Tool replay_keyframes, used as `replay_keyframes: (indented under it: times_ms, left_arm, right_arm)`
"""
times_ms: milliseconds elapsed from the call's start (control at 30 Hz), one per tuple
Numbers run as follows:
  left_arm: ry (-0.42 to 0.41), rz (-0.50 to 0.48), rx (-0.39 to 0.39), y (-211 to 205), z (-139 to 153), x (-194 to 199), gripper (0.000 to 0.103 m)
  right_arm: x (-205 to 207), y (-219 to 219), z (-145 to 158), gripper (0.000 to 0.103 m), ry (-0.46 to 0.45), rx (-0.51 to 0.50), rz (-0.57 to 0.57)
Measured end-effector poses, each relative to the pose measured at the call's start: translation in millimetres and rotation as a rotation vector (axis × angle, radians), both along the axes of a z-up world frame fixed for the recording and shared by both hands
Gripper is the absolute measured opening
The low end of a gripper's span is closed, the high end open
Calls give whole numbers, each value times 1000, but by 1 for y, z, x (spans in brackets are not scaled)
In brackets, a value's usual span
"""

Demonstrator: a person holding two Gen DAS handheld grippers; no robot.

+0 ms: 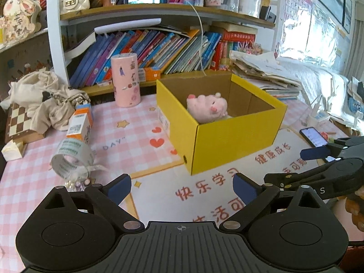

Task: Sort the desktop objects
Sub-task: 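Lift both open tools up out of the yellow box, then move both open tools back toward the tape roll and grey toy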

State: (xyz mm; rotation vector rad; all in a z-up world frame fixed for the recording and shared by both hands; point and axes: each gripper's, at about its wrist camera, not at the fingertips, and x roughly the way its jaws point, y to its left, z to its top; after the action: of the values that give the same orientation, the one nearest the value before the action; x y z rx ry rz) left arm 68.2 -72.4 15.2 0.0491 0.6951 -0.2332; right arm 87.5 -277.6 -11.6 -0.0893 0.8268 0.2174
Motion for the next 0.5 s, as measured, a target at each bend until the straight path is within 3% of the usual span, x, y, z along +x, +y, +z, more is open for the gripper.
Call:
replay_keyframes:
  times_ms: [233, 500]
  left_arm:
    - [16, -16, 27, 5, -8, -13, 98]
    - [77, -3, 16, 21, -23, -22, 98]
  right_arm:
    - [-14, 9, -14, 93, 64, 29, -39]
    - [-23, 31, -20, 93, 96, 11, -6]
